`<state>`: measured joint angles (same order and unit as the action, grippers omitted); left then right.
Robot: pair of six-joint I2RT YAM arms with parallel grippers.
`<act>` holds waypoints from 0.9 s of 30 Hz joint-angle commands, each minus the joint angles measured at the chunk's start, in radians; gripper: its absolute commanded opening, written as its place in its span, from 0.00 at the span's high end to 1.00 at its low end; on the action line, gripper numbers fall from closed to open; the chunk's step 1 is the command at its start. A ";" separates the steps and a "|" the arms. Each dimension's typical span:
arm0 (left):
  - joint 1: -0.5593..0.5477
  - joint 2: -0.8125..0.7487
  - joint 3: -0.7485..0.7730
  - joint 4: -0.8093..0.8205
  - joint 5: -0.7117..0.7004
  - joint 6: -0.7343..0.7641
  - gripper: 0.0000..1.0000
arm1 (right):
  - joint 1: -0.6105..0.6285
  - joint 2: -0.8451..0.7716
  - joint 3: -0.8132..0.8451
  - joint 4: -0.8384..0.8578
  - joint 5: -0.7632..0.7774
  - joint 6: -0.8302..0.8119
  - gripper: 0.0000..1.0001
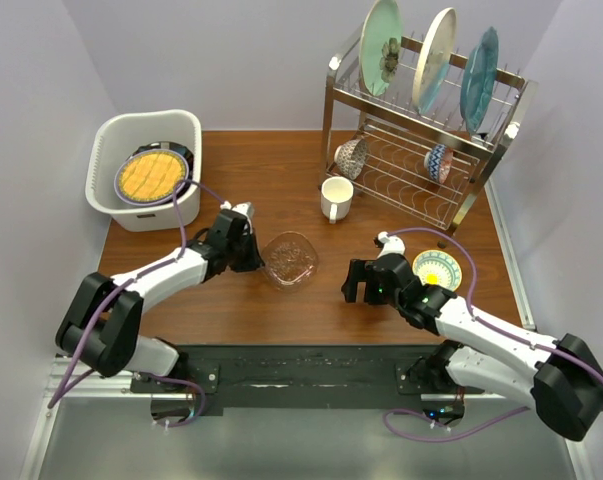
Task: Place the plates into the plastic bin on the countertop
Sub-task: Place the plate in the plastic bin.
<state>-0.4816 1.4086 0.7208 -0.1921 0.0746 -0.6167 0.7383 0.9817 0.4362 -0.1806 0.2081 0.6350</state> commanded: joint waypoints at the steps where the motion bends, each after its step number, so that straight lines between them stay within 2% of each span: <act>1: 0.037 -0.046 0.046 -0.013 0.004 0.043 1.00 | -0.004 0.008 -0.002 0.046 -0.016 -0.009 0.01; 27: 0.195 -0.085 0.232 -0.110 0.073 0.095 1.00 | -0.004 0.049 0.004 0.072 -0.041 -0.015 0.01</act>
<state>-0.3168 1.3567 0.8825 -0.3092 0.1169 -0.5533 0.7383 1.0275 0.4362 -0.1417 0.1791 0.6346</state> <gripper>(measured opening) 0.027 0.986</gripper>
